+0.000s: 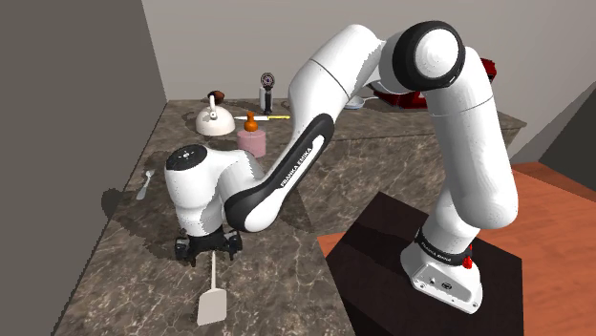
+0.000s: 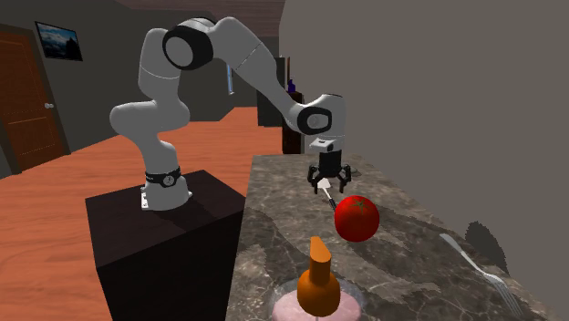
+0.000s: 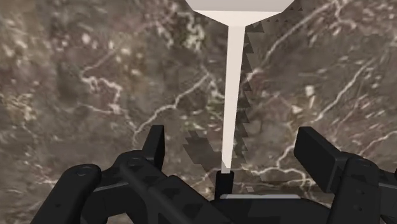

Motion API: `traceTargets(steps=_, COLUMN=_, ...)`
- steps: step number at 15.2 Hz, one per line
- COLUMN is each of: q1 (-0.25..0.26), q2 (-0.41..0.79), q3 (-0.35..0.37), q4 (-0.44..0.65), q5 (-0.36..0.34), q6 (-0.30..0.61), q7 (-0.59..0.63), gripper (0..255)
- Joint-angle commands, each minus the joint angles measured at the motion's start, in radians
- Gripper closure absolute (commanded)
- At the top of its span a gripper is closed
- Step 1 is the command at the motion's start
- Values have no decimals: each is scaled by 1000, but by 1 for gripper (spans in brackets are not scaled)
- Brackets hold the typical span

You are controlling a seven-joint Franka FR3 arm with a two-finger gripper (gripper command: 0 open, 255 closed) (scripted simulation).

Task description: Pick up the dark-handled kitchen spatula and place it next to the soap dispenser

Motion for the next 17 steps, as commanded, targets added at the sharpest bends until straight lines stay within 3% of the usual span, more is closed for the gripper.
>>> traceTargets(steps=1, q1=0, q2=0, q3=0, q4=0, q5=0, q6=0, q7=0, gripper=0)
traceTargets(steps=2, q1=0, q2=0, q3=0, q4=0, q5=0, q6=0, q7=0, gripper=0)
traceTargets(steps=3, q1=0, q2=0, q3=0, q4=0, q5=0, q6=0, q7=0, gripper=255)
traceTargets(steps=12, q1=0, q2=0, q3=0, q4=0, q5=0, q6=0, q7=0, gripper=255)
traceTargets(steps=17, q1=-23, q2=-47, q3=31, q4=-1, q5=39, q6=-40, q7=-26, gripper=255)
